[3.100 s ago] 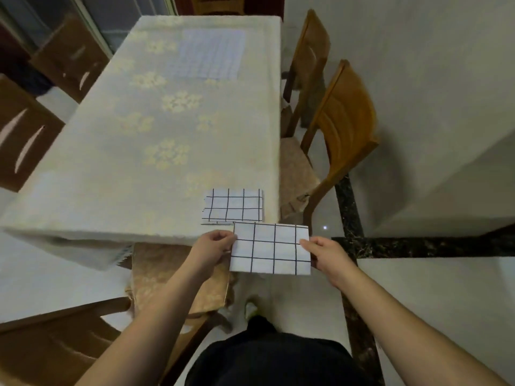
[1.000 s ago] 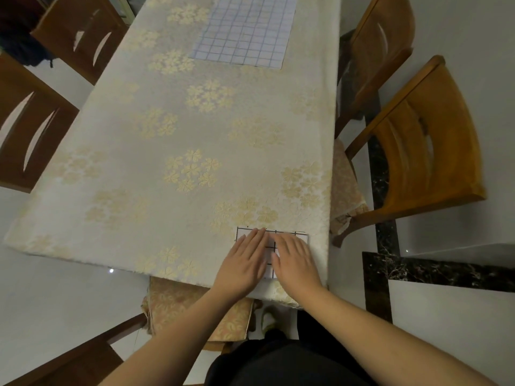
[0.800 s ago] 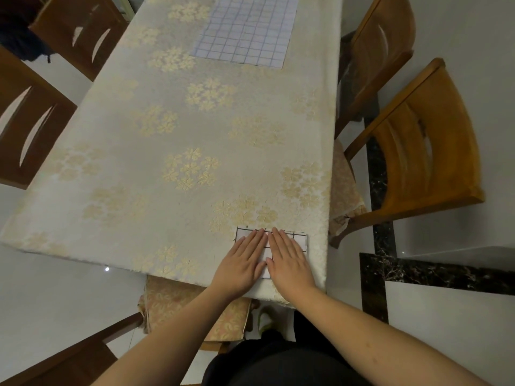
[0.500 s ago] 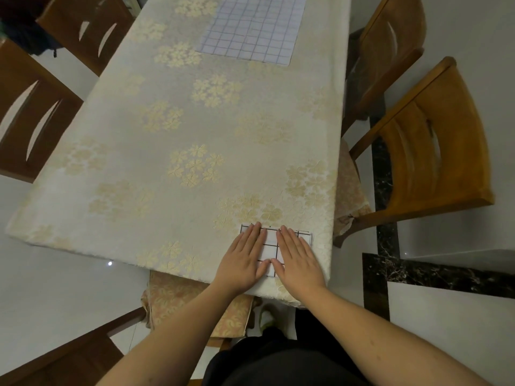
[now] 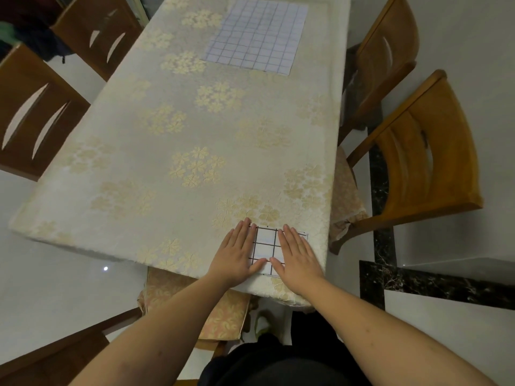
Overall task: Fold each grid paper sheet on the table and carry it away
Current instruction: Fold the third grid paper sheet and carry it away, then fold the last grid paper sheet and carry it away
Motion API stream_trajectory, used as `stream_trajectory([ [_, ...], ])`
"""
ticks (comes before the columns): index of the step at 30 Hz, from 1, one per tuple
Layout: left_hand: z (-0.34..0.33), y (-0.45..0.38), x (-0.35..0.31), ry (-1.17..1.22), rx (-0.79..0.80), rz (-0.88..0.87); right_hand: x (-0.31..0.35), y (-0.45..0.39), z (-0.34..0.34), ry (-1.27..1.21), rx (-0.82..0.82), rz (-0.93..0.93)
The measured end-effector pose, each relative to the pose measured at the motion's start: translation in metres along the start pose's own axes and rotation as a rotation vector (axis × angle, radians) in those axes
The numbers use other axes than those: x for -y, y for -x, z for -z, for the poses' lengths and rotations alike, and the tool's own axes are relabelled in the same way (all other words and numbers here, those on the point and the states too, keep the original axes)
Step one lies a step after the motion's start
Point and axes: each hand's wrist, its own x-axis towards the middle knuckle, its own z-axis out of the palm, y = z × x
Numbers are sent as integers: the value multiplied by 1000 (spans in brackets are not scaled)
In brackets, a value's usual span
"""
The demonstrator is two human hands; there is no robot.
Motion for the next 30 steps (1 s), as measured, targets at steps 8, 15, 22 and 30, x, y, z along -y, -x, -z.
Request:
stream_trajectory([
  [8,30,3,-16,35,-68,142,0,6,75,-200,95,-165],
  [15,63,38,-60,-5,-189,161,16,49,100,-53,95,-137],
  [22,101,96,-71,-39,-124,61,37,101,108,44,-162,49],
  [30,106,165,-102,37,-39,210,22,152,102,55,-261,192],
])
